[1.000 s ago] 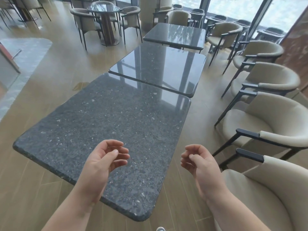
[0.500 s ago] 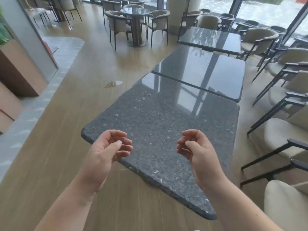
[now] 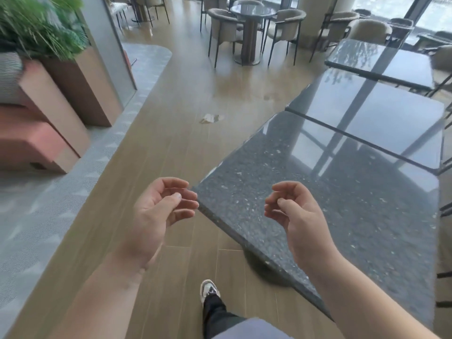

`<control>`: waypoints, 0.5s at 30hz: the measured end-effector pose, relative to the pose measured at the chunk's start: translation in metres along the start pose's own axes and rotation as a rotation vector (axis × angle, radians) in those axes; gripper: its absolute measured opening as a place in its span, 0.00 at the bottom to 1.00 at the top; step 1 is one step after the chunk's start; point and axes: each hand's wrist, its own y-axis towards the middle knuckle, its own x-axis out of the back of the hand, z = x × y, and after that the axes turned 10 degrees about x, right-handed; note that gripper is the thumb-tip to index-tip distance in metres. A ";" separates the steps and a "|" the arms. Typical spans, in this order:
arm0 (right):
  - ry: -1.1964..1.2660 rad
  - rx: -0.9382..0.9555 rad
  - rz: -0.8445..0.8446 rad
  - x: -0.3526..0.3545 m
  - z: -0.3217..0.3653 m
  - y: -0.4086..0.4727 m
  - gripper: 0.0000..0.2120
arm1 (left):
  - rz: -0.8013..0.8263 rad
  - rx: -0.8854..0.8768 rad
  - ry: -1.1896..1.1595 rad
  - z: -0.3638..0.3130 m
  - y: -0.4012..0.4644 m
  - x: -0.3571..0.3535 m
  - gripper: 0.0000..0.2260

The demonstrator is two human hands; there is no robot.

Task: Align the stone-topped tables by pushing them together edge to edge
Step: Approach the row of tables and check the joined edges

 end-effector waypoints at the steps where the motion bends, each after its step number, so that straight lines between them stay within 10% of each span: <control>1: 0.002 -0.004 0.005 -0.011 -0.005 0.011 0.15 | -0.004 0.003 0.002 -0.005 0.014 0.009 0.12; 15: 0.115 -0.073 -0.103 -0.155 -0.069 0.255 0.15 | 0.048 0.104 0.110 -0.076 0.284 0.098 0.11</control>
